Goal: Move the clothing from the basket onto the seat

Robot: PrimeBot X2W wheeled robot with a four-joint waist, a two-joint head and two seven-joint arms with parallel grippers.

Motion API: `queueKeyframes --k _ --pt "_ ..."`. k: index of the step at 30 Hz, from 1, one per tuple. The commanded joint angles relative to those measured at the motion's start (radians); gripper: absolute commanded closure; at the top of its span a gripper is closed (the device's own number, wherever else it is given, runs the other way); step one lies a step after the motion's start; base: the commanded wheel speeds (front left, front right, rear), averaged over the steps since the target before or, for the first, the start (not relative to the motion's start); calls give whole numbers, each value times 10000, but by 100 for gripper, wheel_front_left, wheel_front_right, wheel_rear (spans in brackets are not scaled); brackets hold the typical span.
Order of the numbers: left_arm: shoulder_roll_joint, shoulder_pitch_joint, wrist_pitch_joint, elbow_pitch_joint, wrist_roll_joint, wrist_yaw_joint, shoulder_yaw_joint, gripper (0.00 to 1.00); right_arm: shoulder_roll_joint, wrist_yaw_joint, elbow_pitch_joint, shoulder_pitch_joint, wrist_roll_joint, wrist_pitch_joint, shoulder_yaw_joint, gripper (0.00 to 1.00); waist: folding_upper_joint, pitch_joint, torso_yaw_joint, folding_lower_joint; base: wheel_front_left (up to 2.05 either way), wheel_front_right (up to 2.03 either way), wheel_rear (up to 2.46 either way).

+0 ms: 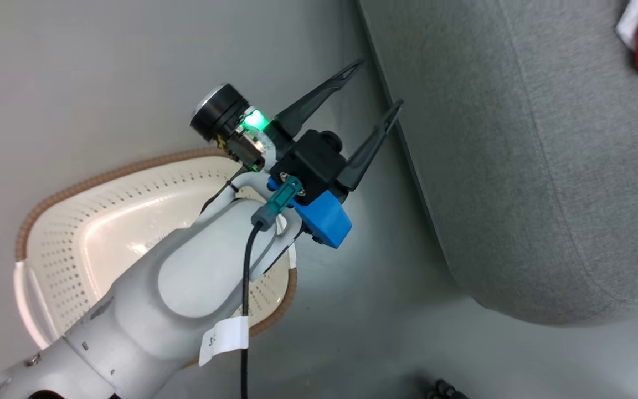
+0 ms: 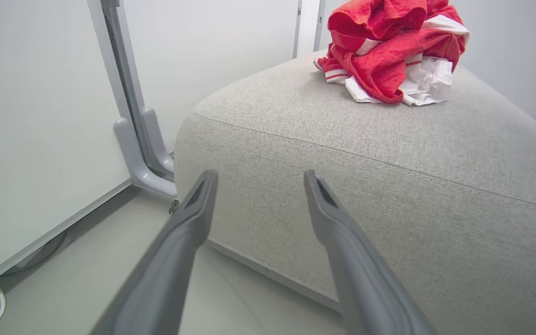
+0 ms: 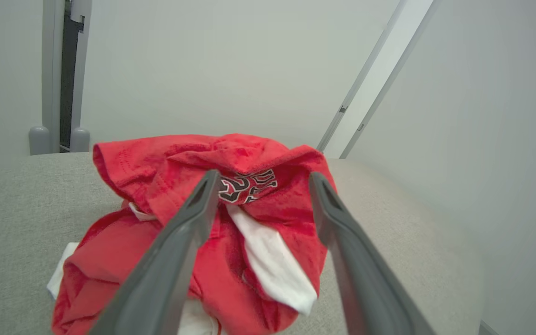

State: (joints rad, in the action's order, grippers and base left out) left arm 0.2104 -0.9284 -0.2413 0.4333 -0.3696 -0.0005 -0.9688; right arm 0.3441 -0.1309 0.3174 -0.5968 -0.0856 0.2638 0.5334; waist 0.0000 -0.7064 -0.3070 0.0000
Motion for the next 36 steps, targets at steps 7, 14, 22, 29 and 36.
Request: queueKeyframes --k 7,14,22,29,36 --pt "-81 787 -243 -18 -336 409 888 0 -495 2 -1384 915 263 10 -965 0 0 1785 609 0 0 0 0" --pt "-38 1961 -247 -929 -99 721 2507 0 -659 2 -1942 1274 197 10 -2470 0 0 2898 1400 0 0 0 0" --pt "-243 3329 -248 -1494 381 778 4486 0 -885 1 -1859 1425 -24 8 -4049 0 0 3909 2248 0 0 0 0" --pt "-547 4485 -249 -1691 880 613 6029 0 -1198 2 -1710 1827 -164 10 -4828 0 0 4591 2788 0 0 0 0" --pt "-857 5728 -248 -1841 1387 306 7219 0 -1556 1 -1395 2534 -356 10 -5182 0 0 5235 3087 0 0 0 0"
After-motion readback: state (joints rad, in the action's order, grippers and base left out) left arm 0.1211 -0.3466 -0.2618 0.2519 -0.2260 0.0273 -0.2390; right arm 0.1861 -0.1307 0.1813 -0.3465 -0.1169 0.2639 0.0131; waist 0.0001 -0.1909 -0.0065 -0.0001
